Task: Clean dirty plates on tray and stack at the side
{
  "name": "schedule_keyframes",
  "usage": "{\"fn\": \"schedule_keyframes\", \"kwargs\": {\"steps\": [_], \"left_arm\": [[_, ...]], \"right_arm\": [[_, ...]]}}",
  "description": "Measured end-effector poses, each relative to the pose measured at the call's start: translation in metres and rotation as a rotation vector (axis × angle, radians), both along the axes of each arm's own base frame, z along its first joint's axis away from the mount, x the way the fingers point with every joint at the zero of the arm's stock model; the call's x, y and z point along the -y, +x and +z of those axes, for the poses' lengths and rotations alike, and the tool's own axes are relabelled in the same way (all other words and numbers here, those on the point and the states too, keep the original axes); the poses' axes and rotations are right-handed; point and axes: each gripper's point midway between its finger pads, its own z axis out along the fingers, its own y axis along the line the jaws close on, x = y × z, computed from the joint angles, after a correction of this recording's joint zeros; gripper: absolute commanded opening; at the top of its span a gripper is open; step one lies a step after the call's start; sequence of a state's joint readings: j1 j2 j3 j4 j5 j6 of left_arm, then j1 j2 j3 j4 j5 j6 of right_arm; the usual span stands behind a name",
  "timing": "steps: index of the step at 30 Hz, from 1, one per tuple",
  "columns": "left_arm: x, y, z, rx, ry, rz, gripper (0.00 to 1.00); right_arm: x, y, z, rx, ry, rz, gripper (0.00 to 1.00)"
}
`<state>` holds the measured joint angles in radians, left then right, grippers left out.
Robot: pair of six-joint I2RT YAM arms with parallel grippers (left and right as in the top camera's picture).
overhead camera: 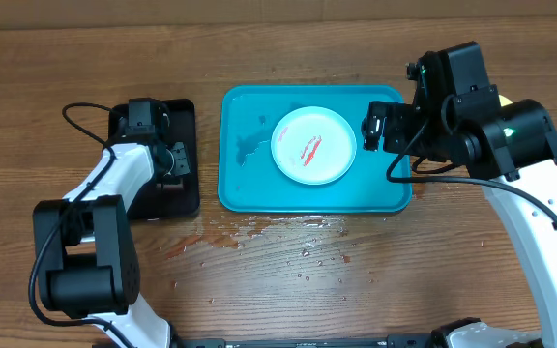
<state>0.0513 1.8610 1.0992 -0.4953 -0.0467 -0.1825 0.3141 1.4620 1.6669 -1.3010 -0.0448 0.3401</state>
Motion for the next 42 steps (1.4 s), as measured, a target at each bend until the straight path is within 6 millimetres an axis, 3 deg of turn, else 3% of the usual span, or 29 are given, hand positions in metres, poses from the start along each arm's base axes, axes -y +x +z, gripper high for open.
{"fn": "schedule_keyframes", "kwargs": {"steps": [11, 18, 32, 42], "left_arm": [[-0.001, 0.002, -0.003, 0.006, 0.004, -0.001, 0.42], [-0.001, 0.001, -0.004, 0.006, 0.003, 0.003, 0.04], [-0.001, -0.009, -0.003, -0.049, 0.008, 0.005, 0.04], [-0.032, -0.007, 0.01, -0.057, 0.178, 0.059, 0.04]], "right_arm": [[0.0, 0.0, 0.0, 0.0, 0.0, 0.0, 1.0], [0.0, 0.0, 0.0, 0.001, 0.0, 0.0, 1.0], [-0.001, 0.002, 0.001, 0.011, 0.004, 0.001, 1.0], [-0.001, 0.005, 0.003, 0.021, 0.007, 0.0, 1.0]]}}
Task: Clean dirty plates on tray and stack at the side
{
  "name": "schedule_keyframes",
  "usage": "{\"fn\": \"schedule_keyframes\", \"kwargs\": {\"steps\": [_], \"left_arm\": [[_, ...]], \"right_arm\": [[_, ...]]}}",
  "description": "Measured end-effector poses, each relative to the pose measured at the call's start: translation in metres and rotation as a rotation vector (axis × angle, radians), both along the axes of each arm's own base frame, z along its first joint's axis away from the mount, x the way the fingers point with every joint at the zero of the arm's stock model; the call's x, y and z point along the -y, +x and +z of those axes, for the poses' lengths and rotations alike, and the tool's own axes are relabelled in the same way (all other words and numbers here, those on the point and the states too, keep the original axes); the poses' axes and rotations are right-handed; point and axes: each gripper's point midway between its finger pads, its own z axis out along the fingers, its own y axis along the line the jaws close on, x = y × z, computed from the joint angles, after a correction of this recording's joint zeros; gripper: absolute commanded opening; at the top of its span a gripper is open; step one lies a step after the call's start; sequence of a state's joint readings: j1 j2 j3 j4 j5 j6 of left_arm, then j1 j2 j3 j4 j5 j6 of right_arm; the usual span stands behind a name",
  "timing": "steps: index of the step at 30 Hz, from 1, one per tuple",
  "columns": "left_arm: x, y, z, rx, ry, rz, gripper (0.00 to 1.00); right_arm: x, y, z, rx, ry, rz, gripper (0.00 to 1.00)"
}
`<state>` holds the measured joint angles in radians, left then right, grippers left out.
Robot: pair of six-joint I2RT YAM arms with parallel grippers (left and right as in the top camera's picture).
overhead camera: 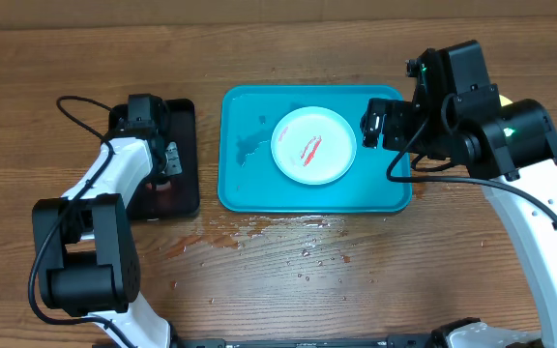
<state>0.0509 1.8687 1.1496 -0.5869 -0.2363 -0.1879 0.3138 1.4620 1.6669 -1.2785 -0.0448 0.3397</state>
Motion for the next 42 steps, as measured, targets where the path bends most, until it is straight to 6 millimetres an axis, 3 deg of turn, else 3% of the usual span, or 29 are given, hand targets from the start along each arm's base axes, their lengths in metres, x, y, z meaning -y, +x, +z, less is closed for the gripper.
{"fn": "schedule_keyframes", "kwargs": {"steps": [7, 11, 18, 30, 33, 39, 42], "left_arm": [[-0.004, 0.01, 0.002, 0.04, 0.022, 0.005, 0.04], [0.004, 0.014, -0.013, 0.03, -0.028, -0.008, 0.04], [0.018, 0.029, -0.014, 0.079, -0.158, -0.028, 0.04], [0.025, 0.028, -0.012, 0.086, -0.291, -0.026, 0.04], [0.027, 0.029, -0.003, 0.102, -0.304, -0.033, 0.04], [0.021, 0.036, 0.032, 0.19, -0.264, -0.037, 0.04], [0.016, 0.036, 0.035, 0.195, -0.234, -0.028, 0.04]], "right_arm": [[0.0, 0.0, 0.0, 0.002, 0.001, 0.0, 1.0], [0.0, 0.0, 0.0, 0.002, 0.001, 0.0, 1.0], [0.0, 0.0, 0.0, 0.002, 0.001, 0.001, 1.0], [-0.001, 0.002, 0.001, 0.01, 0.004, 0.001, 1.0], [-0.001, 0.002, 0.001, 0.01, 0.004, 0.001, 1.0], [-0.001, 0.003, 0.002, 0.014, 0.004, 0.0, 1.0], [-0.001, 0.003, 0.002, 0.013, 0.004, 0.001, 1.0]]}}
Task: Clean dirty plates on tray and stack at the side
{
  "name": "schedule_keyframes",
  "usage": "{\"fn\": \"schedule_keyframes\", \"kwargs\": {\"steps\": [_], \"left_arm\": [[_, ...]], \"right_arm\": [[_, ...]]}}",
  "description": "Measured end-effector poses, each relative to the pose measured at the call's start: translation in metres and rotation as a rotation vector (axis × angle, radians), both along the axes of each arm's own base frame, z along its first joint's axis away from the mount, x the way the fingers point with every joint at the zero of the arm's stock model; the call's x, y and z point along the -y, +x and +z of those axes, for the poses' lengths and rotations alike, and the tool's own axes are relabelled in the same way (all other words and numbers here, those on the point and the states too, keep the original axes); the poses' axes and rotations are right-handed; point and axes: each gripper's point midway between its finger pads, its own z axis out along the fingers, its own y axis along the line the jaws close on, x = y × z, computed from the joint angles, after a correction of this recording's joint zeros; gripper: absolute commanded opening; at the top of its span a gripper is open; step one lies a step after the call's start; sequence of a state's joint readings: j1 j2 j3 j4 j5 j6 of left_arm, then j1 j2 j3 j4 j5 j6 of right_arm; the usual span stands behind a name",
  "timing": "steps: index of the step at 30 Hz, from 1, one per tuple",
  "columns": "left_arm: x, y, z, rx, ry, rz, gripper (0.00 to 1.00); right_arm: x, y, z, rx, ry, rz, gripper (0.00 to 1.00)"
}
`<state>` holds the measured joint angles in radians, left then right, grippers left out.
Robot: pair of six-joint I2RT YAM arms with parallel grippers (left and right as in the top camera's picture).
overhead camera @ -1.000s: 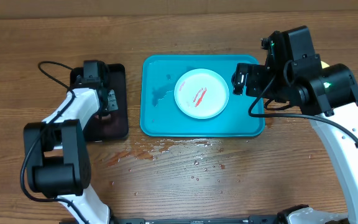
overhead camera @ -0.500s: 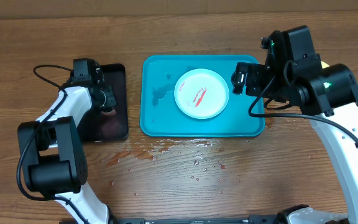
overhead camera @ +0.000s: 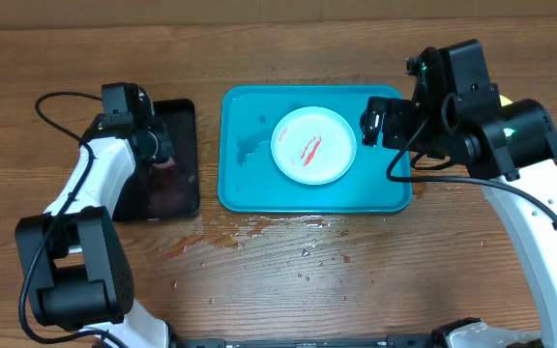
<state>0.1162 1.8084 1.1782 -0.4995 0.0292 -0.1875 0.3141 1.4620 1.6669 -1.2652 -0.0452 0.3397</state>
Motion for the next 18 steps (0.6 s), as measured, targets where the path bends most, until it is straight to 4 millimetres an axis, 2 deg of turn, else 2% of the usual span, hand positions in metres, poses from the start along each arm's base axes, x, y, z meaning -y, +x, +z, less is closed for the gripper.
{"fn": "schedule_keyframes", "kwargs": {"steps": [4, 5, 6, 7, 8, 14, 18], "left_arm": [[-0.006, -0.001, -0.002, -0.009, 0.034, 0.016, 0.04], [-0.008, -0.001, -0.004, -0.013, 0.04, 0.019, 0.07], [-0.009, -0.002, -0.006, -0.019, 0.045, 0.021, 0.23], [-0.009, -0.002, -0.009, -0.026, 0.049, 0.022, 0.45], [-0.01, -0.002, -0.011, -0.031, 0.051, 0.025, 0.59], [-0.012, -0.006, -0.016, -0.054, 0.056, 0.031, 0.59], [-0.011, -0.018, -0.021, -0.107, 0.05, 0.029, 0.57]], "right_arm": [[0.0, 0.0, 0.0, 0.0, 0.0, 0.0, 1.0], [0.0, 0.0, 0.0, 0.0, 0.0, -0.001, 1.0], [0.0, 0.0, 0.0, 0.0, 0.0, -0.001, 1.0], [0.0, 0.0, 0.0, 0.0, 0.0, -0.001, 1.0], [0.0, 0.0, 0.0, -0.001, 0.0, 0.0, 1.0], [0.0, -0.001, -0.001, -0.004, -0.001, 0.0, 1.0], [0.0, -0.001, -0.001, -0.004, -0.001, -0.001, 1.0]]}}
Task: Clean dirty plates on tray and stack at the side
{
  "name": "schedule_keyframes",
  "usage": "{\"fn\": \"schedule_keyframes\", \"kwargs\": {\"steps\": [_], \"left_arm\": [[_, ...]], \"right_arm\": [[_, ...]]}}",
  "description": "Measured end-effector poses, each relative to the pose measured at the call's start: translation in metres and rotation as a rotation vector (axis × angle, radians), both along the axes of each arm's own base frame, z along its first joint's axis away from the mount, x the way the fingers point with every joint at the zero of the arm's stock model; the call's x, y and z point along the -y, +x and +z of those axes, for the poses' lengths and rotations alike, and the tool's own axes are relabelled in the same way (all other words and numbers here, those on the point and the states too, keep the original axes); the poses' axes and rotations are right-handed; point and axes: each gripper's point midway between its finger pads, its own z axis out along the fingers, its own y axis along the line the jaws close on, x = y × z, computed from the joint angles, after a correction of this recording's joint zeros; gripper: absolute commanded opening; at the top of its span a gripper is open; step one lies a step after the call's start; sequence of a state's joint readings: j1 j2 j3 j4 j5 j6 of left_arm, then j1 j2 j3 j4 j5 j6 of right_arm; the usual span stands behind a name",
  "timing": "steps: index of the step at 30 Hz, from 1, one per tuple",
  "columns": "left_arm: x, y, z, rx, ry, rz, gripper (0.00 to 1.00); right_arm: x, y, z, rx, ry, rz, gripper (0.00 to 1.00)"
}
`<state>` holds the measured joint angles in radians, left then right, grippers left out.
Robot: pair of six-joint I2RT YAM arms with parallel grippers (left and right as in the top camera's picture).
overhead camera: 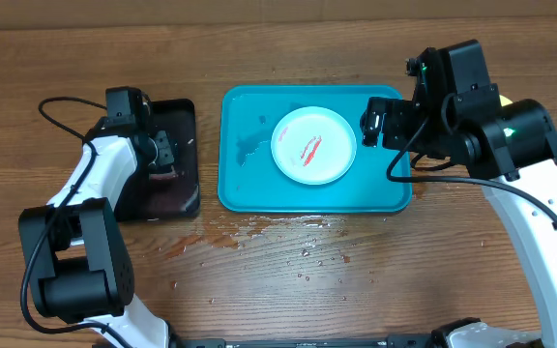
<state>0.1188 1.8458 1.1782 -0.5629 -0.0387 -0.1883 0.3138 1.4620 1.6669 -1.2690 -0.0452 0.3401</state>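
Note:
A white plate (314,145) smeared with red lies in the teal tray (249,184) at the table's middle. My right gripper (368,126) hangs just off the plate's right rim, over the tray, its jaws apart with nothing between them. To the left sits a black tray (184,188). My left gripper (162,166) is above it, shut on a small pinkish sponge (163,175) at its tips.
Water drops and a reddish smear (177,246) wet the wood in front of the teal tray. The left arm's cable (61,101) loops over the table at the far left.
My left gripper has shifted slightly right and toward the front over the black tray, still carrying the pinkish sponge. The right arm and the plate have not moved.
My left gripper was first low in the black tray, and stayed there at the following moment. Then it stood further left and back with a pinkish sponge at its tips, and now it is over the tray's middle. The right gripper stayed beside the plate throughout.

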Motion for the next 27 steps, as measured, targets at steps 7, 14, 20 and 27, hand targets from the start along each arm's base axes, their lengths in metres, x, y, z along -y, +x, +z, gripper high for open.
{"fn": "schedule_keyframes", "kwargs": {"steps": [7, 14, 20, 27], "left_arm": [[0.003, -0.018, -0.008, -0.071, -0.012, 0.002, 0.54], [0.003, -0.02, -0.017, -0.058, -0.018, 0.016, 0.6], [0.008, -0.02, -0.025, -0.034, -0.042, 0.011, 0.45], [0.01, -0.02, -0.026, -0.032, -0.055, 0.006, 0.41]], "right_arm": [[0.0, 0.0, 0.0, 0.0, 0.0, 0.001, 1.0], [0.0, 0.0, 0.0, 0.0, 0.0, 0.001, 1.0], [0.0, 0.0, 0.0, 0.0, 0.0, 0.001, 1.0], [0.0, 0.0, 0.0, 0.0, 0.0, 0.0, 1.0]]}}
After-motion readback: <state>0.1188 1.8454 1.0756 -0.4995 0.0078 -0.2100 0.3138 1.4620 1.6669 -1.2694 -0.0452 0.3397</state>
